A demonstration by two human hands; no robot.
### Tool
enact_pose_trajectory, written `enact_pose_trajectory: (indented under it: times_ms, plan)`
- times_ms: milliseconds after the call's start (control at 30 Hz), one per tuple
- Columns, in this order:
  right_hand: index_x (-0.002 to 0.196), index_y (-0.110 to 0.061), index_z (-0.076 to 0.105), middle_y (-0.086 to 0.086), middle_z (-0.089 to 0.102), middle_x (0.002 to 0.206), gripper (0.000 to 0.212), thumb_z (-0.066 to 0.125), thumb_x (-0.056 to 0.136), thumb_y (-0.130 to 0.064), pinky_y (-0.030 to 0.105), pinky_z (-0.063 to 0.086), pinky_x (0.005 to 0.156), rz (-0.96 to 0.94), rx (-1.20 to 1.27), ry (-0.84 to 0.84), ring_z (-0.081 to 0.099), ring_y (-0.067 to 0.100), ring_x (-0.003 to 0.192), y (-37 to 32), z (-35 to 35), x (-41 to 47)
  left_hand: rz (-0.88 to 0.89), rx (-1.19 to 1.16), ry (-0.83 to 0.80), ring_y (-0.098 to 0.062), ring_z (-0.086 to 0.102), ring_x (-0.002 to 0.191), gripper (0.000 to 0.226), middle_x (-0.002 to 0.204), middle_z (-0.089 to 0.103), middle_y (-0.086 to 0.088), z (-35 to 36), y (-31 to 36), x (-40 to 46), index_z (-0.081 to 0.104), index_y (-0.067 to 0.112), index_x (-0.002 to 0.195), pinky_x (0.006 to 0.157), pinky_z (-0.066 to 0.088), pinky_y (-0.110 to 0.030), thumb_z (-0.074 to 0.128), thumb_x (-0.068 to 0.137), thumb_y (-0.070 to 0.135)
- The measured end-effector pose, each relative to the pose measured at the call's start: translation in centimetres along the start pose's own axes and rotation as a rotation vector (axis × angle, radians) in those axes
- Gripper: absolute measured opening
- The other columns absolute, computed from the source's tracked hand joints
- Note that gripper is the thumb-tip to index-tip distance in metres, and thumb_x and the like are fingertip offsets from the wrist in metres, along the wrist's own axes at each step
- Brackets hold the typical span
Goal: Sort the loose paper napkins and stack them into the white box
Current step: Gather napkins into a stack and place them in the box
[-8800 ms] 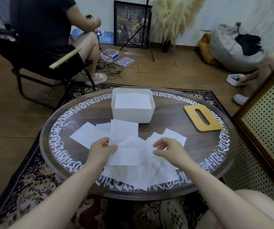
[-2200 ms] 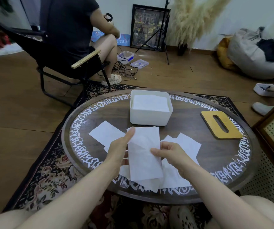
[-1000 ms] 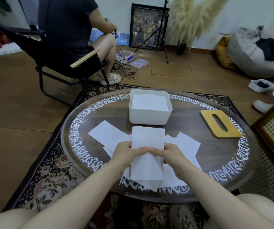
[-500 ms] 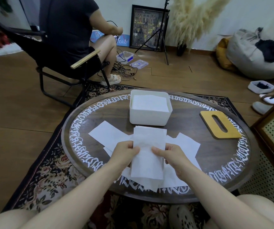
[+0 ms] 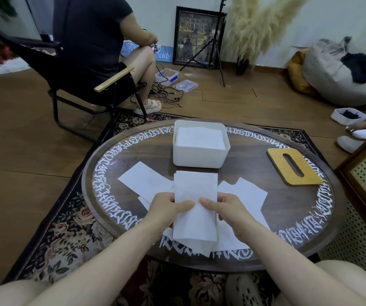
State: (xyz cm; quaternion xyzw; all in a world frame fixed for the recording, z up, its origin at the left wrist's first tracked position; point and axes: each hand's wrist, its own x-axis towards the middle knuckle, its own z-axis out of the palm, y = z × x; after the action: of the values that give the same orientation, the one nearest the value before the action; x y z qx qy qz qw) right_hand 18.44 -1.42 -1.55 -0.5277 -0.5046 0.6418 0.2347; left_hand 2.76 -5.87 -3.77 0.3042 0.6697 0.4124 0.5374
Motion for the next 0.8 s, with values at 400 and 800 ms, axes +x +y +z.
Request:
enact_pose_trajectory:
  times_ms: [400,800]
  plan:
    - [0.087,-0.01,0.066,0.004,0.069,0.077,0.001,0.066,0.088,-0.011,0.009,0.043,0.054,-0.094,-0.245,0.212,0.054,0.013,0.062,0.7,-3.7,2.1,0.024,-0.083,0.221,-0.026,0.064,0.075,0.01,0.084,0.07,-0.01,-4.0,-0.2,0.8,0.066,0.006,0.075,0.067,0.052,-0.037,0.071,0.083,0.008]
    - [0.097,-0.016,0.064,-0.001,0.055,0.08,0.012,0.067,0.086,-0.015,0.02,0.039,0.055,-0.069,-0.574,0.107,0.051,0.012,0.068,3.2,-3.7,3.9,-0.03,-0.048,0.214,-0.032,0.067,0.088,0.015,0.101,0.07,-0.016,-8.2,-2.5,-0.2,0.068,-0.005,0.101,0.08,0.054,-0.043,0.062,0.088,0.0]
